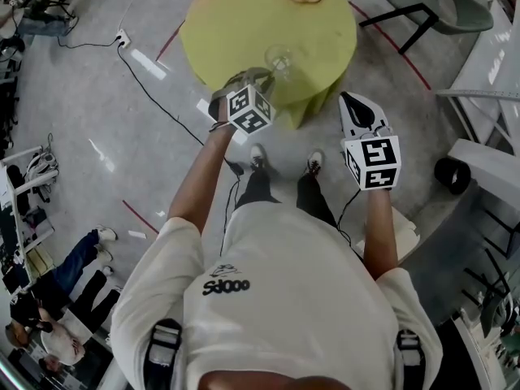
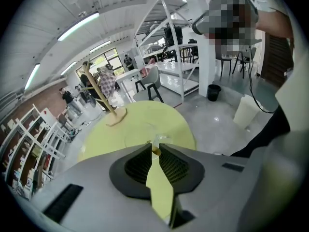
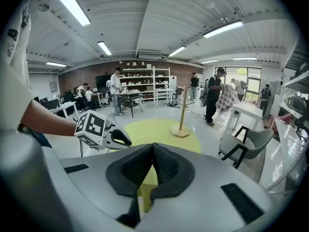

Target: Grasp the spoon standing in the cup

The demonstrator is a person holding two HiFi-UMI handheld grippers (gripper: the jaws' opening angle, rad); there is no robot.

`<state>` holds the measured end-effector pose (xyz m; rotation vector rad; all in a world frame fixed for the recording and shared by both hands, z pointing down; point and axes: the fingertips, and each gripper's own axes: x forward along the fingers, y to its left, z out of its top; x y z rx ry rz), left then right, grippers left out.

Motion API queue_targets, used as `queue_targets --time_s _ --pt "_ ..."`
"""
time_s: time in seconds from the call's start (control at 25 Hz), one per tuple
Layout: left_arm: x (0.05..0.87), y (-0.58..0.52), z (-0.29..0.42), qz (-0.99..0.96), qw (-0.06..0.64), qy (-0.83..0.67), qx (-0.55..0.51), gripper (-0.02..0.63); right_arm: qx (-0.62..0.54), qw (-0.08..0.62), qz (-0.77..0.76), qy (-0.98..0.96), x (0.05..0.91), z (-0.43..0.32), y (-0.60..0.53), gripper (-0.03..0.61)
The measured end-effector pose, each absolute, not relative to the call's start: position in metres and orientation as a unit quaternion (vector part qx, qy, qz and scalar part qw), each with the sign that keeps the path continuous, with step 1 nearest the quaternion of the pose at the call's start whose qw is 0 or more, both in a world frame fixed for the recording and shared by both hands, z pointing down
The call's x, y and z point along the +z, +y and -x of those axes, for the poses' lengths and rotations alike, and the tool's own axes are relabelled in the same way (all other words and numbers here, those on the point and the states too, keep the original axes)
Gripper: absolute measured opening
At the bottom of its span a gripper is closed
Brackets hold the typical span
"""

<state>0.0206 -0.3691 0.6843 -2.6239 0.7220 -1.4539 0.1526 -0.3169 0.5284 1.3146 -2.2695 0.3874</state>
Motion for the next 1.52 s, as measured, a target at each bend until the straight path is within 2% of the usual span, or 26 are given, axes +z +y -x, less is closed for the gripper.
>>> queue_targets --time_s 0.68,1.16,1.52 --pt "0.644 -0.37 -0.018 0.856 0.046 0.286 -0.428 0.032 0.11 0.242 -0.487 -0.832 0.506 -0.16 -0.304 0.023" --pt "0.538 -0.359 0.019 0.865 0.043 0.38 -0.325 0.032 0.038 0.222 -0.478 -0.849 0.449 -0.142 -0.302 0.023" --pt "0.461 -0.342 0.063 0.854 0.064 0.444 -0.263 0.032 -0.008 0.165 -0.471 -0.867 0.39 -0.117 -0.31 0.023"
